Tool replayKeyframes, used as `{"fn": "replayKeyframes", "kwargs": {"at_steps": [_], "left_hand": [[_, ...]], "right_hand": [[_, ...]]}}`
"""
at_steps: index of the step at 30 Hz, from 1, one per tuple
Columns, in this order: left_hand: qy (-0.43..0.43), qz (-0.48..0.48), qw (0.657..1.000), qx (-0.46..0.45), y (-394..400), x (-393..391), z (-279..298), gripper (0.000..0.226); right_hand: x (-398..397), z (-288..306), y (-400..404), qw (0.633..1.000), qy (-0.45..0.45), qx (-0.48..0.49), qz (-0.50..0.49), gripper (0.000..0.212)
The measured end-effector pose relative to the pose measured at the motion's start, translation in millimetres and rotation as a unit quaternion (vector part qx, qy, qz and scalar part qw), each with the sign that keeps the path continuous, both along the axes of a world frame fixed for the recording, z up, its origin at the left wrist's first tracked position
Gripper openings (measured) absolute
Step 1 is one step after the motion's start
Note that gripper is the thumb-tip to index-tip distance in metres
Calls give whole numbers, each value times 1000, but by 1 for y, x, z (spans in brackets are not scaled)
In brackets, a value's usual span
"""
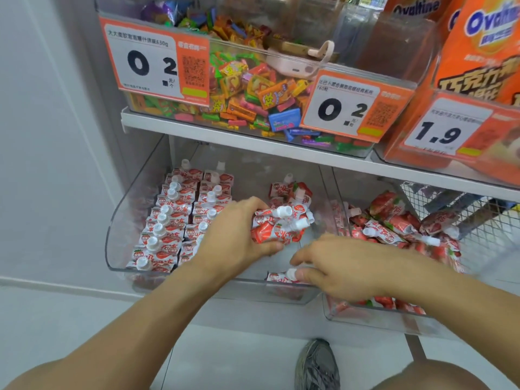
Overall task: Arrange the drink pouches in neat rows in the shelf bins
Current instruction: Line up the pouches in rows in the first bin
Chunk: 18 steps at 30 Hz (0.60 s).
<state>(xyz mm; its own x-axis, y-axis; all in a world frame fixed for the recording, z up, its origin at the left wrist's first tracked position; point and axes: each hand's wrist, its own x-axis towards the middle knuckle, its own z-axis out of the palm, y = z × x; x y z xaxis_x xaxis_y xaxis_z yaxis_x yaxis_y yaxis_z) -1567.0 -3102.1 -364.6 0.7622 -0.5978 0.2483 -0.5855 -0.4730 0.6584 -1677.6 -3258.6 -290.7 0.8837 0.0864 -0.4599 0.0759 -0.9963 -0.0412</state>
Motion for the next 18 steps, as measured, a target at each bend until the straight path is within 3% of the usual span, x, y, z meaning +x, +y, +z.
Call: {"fn": "replayKeyframes", "kwargs": {"at_steps": [2, 4, 6, 9, 12, 15, 18], "left_hand": [[13, -25, 999, 43, -9, -2, -8, 69], [56, -54, 994, 79, -14, -4, -13, 71], [119, -107, 980, 118, -16, -2, -16, 71], [187, -195, 949, 162, -16, 0, -14, 68], [160, -225, 937, 214, -19, 1, -7, 72], [180, -235, 924, 244, -23, 7, -1, 74], [225, -221, 913, 257, -23, 15, -2, 78]], "right_hand": [[-8, -2, -10, 988, -152, 3, -39, 29], [-17, -8, -17, 937, -333, 70, -84, 18], [-22, -21, -20, 880, -441, 133, -118, 10], [-23, -49, -25, 895, -405, 150, -114, 18], [-17, -58, -29, 910, -376, 151, -87, 23], [-7, -53, -28, 926, -368, 82, -36, 21], [5, -45, -26, 961, -275, 25, -5, 31]]}}
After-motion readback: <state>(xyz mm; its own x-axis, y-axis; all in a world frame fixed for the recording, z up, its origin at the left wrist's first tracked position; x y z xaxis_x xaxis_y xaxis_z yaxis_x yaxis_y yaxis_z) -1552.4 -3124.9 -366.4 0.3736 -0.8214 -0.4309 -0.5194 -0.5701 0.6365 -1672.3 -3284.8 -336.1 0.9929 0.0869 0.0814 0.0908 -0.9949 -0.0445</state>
